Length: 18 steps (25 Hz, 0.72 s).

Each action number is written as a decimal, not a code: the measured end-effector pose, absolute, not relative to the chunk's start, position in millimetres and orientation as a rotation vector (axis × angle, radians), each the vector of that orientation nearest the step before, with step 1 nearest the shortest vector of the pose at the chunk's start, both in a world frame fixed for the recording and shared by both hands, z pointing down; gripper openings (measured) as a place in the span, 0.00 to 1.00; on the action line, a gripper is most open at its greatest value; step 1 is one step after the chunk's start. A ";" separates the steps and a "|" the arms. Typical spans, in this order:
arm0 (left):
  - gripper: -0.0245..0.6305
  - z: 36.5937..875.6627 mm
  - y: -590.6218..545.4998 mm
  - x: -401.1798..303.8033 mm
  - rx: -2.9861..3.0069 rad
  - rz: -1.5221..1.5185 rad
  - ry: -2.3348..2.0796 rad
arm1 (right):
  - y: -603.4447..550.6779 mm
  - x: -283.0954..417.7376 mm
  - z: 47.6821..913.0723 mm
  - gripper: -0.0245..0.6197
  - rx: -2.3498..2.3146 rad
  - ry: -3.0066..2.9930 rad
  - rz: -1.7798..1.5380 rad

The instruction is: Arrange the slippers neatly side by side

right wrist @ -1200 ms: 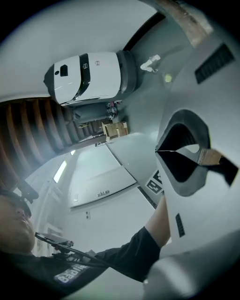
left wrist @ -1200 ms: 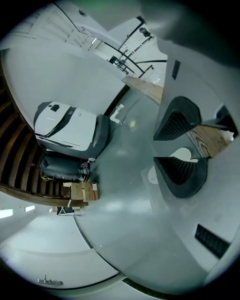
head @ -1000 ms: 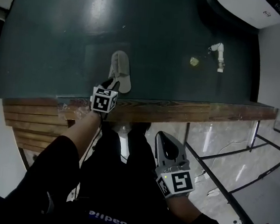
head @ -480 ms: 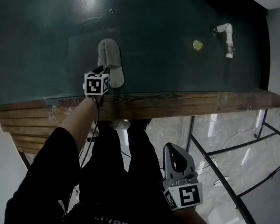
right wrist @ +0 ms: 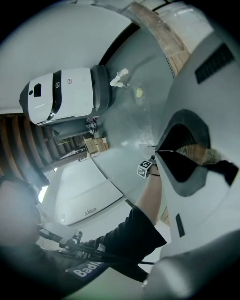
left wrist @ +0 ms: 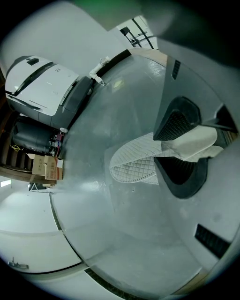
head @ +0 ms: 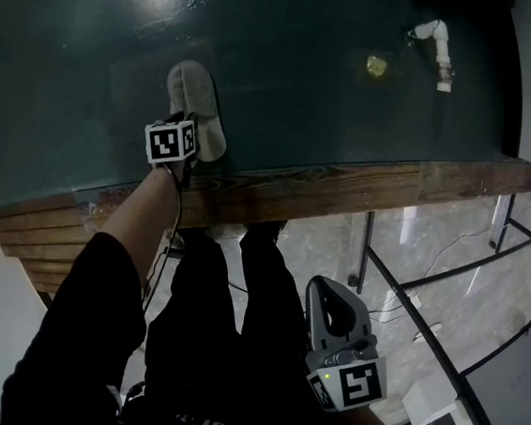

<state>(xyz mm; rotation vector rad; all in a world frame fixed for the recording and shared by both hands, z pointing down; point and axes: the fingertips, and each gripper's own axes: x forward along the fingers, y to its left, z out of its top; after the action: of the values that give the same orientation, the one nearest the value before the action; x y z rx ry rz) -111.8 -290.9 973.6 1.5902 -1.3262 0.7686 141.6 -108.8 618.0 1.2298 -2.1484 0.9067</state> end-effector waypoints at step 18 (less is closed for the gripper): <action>0.10 1000.7 -302.8 -116.3 1.578 0.837 -1.281 | -221.1 53.0 629.3 0.04 1.211 -2.382 0.733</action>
<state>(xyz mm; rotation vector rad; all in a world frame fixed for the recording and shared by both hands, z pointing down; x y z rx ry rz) -116.3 -302.8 1000.7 1.5784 -1.2814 0.8367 53.0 -221.1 629.3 1.2110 -2.3822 0.7335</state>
